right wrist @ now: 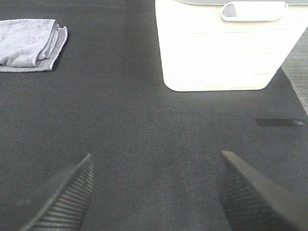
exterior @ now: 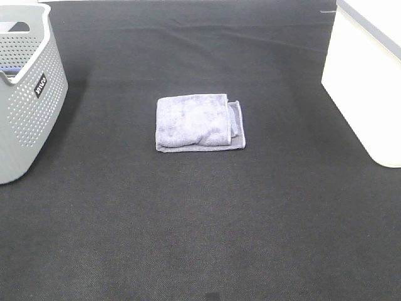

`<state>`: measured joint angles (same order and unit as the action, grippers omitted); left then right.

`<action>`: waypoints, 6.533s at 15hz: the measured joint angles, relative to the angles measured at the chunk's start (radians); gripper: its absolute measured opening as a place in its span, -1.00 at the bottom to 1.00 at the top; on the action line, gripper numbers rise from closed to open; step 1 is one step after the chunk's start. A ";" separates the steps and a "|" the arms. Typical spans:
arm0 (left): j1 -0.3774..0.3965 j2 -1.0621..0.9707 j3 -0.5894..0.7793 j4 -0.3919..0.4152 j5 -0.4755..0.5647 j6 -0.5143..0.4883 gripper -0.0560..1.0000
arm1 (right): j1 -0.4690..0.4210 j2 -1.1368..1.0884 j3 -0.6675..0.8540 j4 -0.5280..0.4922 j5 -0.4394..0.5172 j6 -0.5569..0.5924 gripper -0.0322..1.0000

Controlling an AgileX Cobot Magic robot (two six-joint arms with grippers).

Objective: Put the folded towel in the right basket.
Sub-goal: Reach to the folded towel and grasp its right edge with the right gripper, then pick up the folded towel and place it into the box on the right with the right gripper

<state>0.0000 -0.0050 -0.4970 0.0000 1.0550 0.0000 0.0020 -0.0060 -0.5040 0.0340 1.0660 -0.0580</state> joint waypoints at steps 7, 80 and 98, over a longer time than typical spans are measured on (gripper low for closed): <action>0.000 0.000 0.000 0.000 0.000 0.000 0.95 | 0.000 0.000 0.000 0.000 0.000 0.000 0.39; 0.000 0.000 0.000 0.000 0.000 0.000 0.95 | 0.251 2.690 -1.824 0.639 0.150 -0.164 0.29; 0.000 0.000 0.000 0.000 0.000 0.000 0.95 | 0.262 2.484 -2.185 0.304 0.156 -0.178 -0.75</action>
<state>0.0000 -0.0050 -0.4970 0.0000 1.0550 0.0000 0.2640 2.4780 -2.6890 0.3380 1.2220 -0.2360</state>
